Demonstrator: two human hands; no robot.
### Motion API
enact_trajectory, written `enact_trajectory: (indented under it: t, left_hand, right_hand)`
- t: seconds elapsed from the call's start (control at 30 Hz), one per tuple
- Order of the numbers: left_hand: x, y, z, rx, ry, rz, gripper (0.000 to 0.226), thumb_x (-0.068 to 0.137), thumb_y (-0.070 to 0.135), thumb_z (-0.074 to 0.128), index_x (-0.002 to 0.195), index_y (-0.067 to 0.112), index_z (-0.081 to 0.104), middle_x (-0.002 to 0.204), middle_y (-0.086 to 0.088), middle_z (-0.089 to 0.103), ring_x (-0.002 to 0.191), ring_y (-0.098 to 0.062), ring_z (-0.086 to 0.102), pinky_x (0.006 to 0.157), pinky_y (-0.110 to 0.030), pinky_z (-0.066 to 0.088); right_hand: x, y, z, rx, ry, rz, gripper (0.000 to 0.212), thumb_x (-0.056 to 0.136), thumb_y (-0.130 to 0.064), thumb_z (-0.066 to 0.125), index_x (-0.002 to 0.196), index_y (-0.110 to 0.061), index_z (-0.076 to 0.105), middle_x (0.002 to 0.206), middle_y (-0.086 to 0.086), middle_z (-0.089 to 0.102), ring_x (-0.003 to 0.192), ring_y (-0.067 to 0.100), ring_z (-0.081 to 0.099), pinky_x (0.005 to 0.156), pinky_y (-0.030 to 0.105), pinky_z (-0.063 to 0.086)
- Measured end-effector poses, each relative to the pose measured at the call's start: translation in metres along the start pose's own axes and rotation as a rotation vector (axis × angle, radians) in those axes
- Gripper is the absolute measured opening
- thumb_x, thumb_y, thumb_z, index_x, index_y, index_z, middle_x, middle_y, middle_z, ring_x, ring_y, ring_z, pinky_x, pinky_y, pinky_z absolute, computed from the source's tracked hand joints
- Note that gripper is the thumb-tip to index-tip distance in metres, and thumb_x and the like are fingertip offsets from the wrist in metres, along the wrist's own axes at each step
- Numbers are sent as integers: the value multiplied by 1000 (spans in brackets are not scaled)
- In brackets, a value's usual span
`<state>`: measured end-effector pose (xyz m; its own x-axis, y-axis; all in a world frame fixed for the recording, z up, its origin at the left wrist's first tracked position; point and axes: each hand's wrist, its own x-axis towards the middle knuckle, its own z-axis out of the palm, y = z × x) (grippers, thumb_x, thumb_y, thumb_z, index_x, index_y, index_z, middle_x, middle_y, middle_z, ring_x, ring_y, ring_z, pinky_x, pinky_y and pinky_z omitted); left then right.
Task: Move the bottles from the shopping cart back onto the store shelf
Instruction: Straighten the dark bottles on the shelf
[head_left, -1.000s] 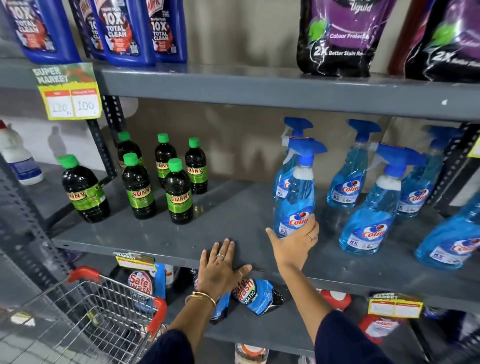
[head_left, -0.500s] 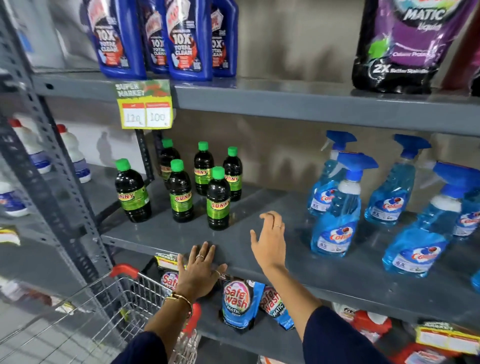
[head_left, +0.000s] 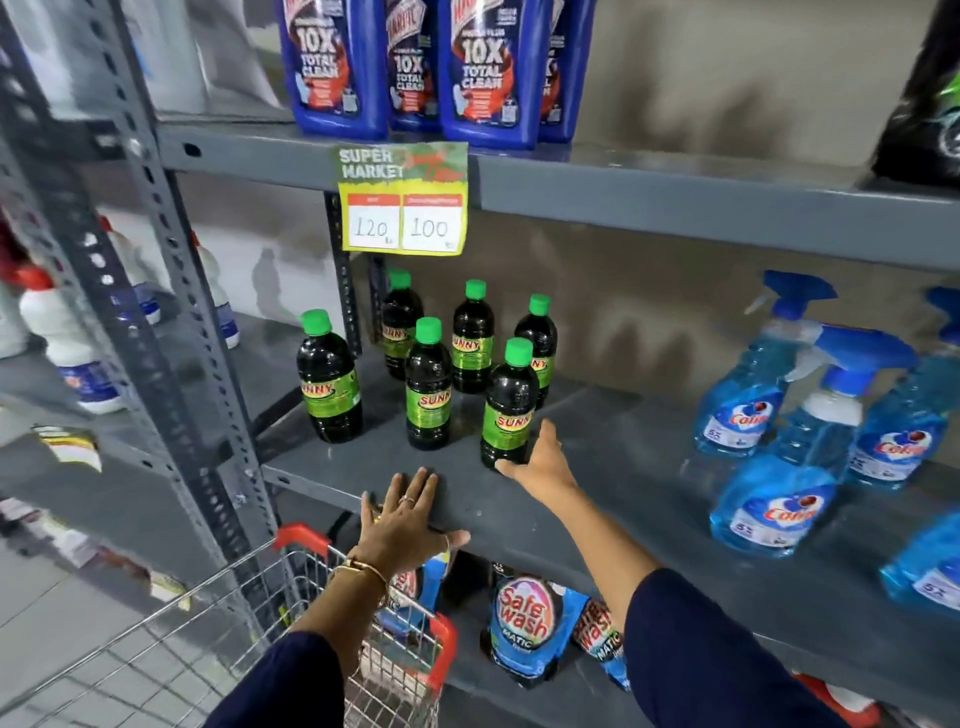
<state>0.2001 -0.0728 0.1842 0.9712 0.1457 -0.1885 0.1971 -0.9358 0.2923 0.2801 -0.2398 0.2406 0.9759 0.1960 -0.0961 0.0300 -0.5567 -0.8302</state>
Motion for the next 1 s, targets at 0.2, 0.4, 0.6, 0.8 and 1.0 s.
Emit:
enact_trajectory:
  t: [0.2,0.4,0.6,0.8,1.0]
  left_hand:
    - [10,-5,-4,6,-122,-4,98,72,75,41,143,31,-9,155,12,-15,143,-18,-18,113,-58,-12]
    - [14,-6,-3,10,-135,-6,99,71,75,42,143,32,-10,155,12,-16,143,-18,-19,112,-59,-13]
    - [12,-4,-4,6,-129,-10,97,72,73,43,143,32,-10,155,11,-15,143,-19,-19,112,-60,-12]
    - [13,-3,-2,18,-107,-20,96,73,74,41,143,32,-9,156,11,-14,143,-19,-17,113,-59,-12]
    - [11,-4,1,0,-59,-18,98,71,75,41,143,31,-8,156,12,-12,143,-19,-16,113,-58,-13]
  right_hand:
    - [37,1,9,150,-69,67,88,67,2,79,137,-13,28,138,10,50,124,26,48,105,37,38]
    - [44,16,25,223,10,44,88,59,-9,84,133,-21,37,131,5,56,121,25,52,105,40,41]
    - [18,11,35,173,171,-4,76,68,-12,80,131,-14,37,127,12,57,118,28,52,93,29,41]
    - [10,16,42,162,213,-8,76,66,-17,81,129,-15,38,125,13,57,116,28,53,92,31,43]
    - [2,16,45,153,224,-1,73,68,-21,80,126,-12,37,126,12,55,118,29,51,94,33,44]
